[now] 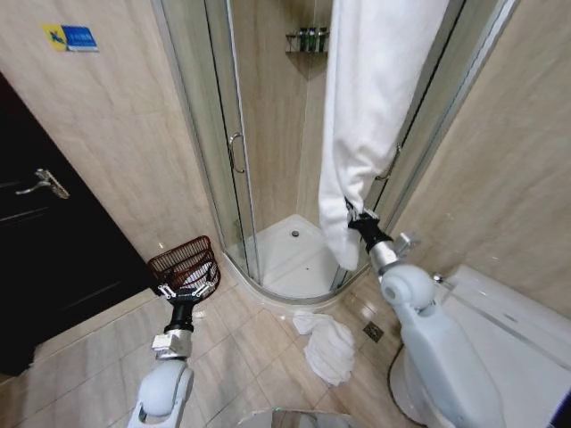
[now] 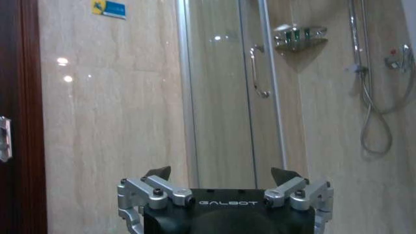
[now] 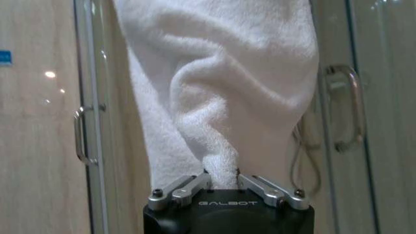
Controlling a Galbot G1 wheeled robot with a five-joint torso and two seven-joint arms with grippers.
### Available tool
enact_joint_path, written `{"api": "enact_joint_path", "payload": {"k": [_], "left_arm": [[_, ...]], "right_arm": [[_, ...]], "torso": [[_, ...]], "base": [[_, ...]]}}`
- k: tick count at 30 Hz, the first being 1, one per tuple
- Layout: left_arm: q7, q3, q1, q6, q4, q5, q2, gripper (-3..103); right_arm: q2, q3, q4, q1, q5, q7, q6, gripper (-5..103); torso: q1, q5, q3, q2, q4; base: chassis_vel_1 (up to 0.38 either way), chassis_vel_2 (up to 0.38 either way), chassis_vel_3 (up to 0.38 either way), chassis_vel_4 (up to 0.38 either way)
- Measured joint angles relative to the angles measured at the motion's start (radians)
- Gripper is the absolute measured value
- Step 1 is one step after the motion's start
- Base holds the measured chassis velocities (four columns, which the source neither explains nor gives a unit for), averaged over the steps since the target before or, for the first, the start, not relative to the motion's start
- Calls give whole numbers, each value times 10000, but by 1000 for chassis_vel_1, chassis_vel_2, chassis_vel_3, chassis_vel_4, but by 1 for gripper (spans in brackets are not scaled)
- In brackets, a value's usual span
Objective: Discard the used towel into the hamper.
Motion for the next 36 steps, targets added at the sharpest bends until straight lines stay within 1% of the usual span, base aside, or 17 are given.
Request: {"api": "enact_joint_path", "payload": {"k": [2, 8, 11, 12, 14, 15, 17, 19, 20, 22, 23, 25, 26, 29, 30, 32, 36], "left_arm": [[-167, 111, 19, -114, 85, 250, -11, 100], [-369, 236, 152, -128, 86, 273, 10, 100], [-408, 235, 199, -128, 98, 210, 35, 100], [-408, 235, 199, -128, 98, 210, 35, 100], [-412, 198, 234, -129, 81, 184, 46, 100], [-412, 198, 234, -129, 81, 184, 46, 100], [-412, 159, 270, -148, -24, 118, 71, 100], [-410, 130, 293, -165, -90, 92, 90, 100], [-399, 68, 326, -201, -197, 64, 111, 100], [-382, -23, 405, -225, -442, -43, 122, 100], [-382, -23, 405, -225, -442, -43, 122, 100], [-361, -90, 504, -211, -768, -203, 134, 100], [-361, -90, 504, -211, -768, -203, 134, 100], [-477, 83, 510, -271, -800, -107, 110, 100], [-477, 83, 510, -271, -800, -107, 110, 100], [-772, 445, 515, -267, -790, -6, 84, 100], [-888, 637, 516, -36, -1149, 0, 152, 100]], "right_arm": [[89, 77, 0, -374, -306, -46, 107, 4], [331, 349, 25, -1454, -668, -147, 344, 4], [637, 704, 202, -2665, -1068, -463, 556, 4], [637, 704, 202, -2665, -1068, -463, 556, 4], [1004, 1067, 511, -3606, -1625, -657, 876, 4], [1004, 1067, 511, -3606, -1625, -657, 876, 4], [1336, 1418, 1101, -4416, -2149, -783, 1165, 4], [1413, 1548, 1451, -4688, -2308, -799, 1242, 4], [1439, 1737, 2184, -5082, -2485, -799, 1293, 4], [1235, 2042, 3300, -5494, -2536, -580, 1254, 4], [1235, 2042, 3300, -5494, -2536, -580, 1254, 4], [807, 2324, 4279, -5737, -2246, 2, 997, 4], [807, 2324, 4279, -5737, -2246, 2, 997, 4], [406, 2684, 4538, -6175, -1604, 1001, 628, 4], [406, 2684, 4538, -6175, -1604, 1001, 628, 4], [445, 2871, 4539, -6646, -1532, 1450, 669, 4], [498, 3207, 4531, -6822, -1840, 1524, 1004, 4]], "torso": [[0, -1, 0, 0, -1], [0, 1, 0, 0, 1], [0, 1, 0, 0, -2], [0, 1, 0, 0, -2], [0, 2, -1, 0, -3], [0, 2, -1, 0, -3], [0, 2, -1, 0, -3], [0, 4, -1, 0, -3], [0, 4, -1, 0, -3], [-1, -3, -2, 0, -1], [-1, -3, -2, 0, -1], [-1, -6, -3, 2, 0], [-1, -6, -3, 2, 0], [-2, 3, -3, 2, 1], [-2, 3, -3, 2, 1], [-1, 4, -1, 2, 0], [-1, 4, -1, 2, -4]], "base": [[0, 0, 0, 0], [0, 0, 0, 0], [0, 0, 0, 0], [0, 0, 0, 0], [0, 0, 0, 0], [0, 0, 0, 0], [0, 0, 0, 0], [0, 0, 0, 0], [0, 0, 0, 0], [0, 0, 0, 0], [0, 0, 0, 0], [0, 0, 0, 0], [0, 0, 0, 0], [0, 0, 0, 0], [0, 0, 0, 0], [0, 0, 0, 0], [0, 0, 0, 0]]}}
